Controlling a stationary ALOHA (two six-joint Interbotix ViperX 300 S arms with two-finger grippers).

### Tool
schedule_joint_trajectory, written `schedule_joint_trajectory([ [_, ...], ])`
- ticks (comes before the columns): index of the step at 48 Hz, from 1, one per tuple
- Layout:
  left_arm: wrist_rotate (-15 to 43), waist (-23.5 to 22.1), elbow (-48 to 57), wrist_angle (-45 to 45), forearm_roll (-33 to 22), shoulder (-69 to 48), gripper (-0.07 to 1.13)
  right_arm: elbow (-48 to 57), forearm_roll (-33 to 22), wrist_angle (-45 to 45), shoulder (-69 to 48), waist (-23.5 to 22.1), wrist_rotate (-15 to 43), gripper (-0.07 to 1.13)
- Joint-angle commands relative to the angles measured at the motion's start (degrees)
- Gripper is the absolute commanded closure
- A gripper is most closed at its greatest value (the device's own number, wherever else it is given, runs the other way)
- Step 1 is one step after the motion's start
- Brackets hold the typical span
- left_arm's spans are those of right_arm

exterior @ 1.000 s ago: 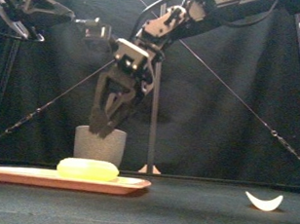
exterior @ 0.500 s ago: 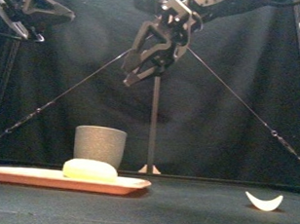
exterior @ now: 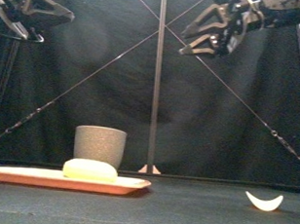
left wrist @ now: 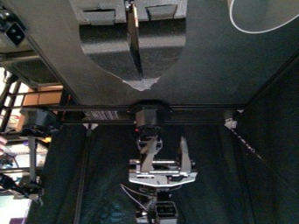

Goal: Pick the corn then place it on the pink plate
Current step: Drop corn on the pink plate and return to neutral

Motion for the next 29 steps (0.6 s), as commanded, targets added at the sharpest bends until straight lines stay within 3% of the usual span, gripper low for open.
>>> schedule_joint_trajectory([
  [1,0.09,0.26,-0.97,-0.18,0.26,-0.18,1.1,3.52,0.44,-1.14,-9.32,-0.09,0.0,0.14],
  [16,0.0,0.26,-0.97,-0.26,0.26,-0.18,1.1,10.46,2.11,-1.67,-22.85,1.93,0.09,0.14],
  [29,0.0,0.35,-0.97,-0.26,0.26,-0.18,1.1,14.59,2.11,-3.69,-25.22,2.46,-0.09,0.14],
])
